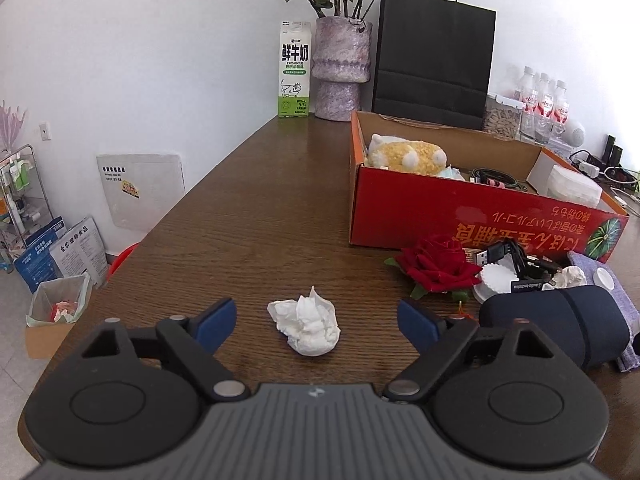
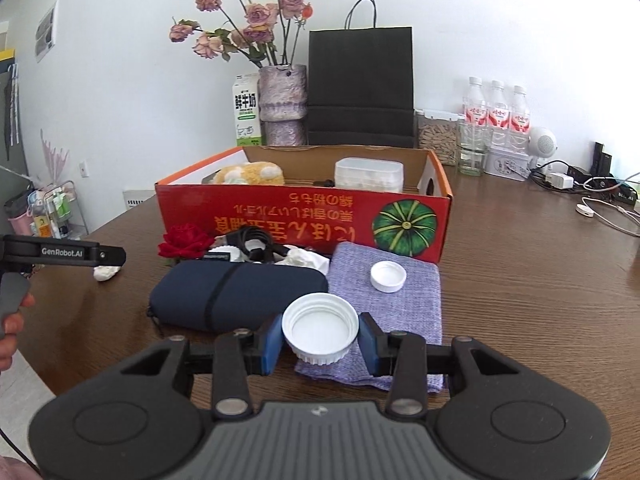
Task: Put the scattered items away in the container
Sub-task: 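Grasp the crumpled tissue with the left gripper while the right carries the cap to the box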
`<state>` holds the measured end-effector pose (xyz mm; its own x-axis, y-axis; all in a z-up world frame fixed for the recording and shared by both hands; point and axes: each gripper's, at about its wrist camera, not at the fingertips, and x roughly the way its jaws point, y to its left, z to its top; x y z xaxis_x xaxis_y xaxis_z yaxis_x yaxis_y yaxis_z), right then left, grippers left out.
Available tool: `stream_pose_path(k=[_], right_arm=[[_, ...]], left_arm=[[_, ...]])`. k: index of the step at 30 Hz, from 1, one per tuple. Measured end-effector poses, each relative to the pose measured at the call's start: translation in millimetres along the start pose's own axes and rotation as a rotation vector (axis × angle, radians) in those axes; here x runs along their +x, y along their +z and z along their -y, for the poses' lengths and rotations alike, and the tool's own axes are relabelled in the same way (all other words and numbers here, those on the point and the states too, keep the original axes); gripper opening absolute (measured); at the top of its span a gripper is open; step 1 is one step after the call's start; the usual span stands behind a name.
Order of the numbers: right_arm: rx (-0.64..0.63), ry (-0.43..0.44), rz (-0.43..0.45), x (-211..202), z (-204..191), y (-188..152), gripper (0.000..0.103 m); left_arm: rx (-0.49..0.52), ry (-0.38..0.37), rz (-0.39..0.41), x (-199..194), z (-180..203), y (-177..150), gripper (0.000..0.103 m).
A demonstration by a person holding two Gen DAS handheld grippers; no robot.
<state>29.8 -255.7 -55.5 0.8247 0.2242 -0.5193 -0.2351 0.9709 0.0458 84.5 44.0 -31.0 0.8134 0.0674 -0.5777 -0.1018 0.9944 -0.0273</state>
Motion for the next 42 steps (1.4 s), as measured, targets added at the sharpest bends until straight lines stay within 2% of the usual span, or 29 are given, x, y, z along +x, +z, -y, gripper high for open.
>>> stream_pose_path(k=[4, 5, 6, 9, 24, 29, 37, 42], right_arm=[[0.01, -0.004, -0.002, 1, 4, -3, 0.039], [0.011, -0.003, -0.003, 1, 4, -3, 0.039], [0.011, -0.003, -0.003, 0, 4, -3, 0.039], [0.013, -0.005, 0.002, -1, 5, -3, 0.039], [0.012, -0.01, 0.019, -1, 6, 4, 0.039], [-0.023, 0.014, 0.105, -3, -2, 34, 0.039], [-0.039, 0.039, 0.21, 16, -8, 88, 0.039], [-0.047, 0.019, 0.255, 36, -1, 122, 0.039]], left_arm=[[-0.006, 0.004, -0.017, 5, 0, 1, 0.069], [-0.009, 0.004, -0.023, 6, 0, 1, 0.058], [-0.009, 0.005, -0.031, 7, 0, 1, 0.039], [-0.025, -0.03, -0.045, 8, -2, -1, 0.025], [-0.029, -0.087, 0.031, -10, -3, 3, 0.021], [-0.015, -0.113, 0.111, -22, 7, 27, 0.022], [0.034, -0.189, 0.258, -29, 48, 82, 0.022], [0.037, -0.235, 0.279, -11, 72, 109, 0.022]])
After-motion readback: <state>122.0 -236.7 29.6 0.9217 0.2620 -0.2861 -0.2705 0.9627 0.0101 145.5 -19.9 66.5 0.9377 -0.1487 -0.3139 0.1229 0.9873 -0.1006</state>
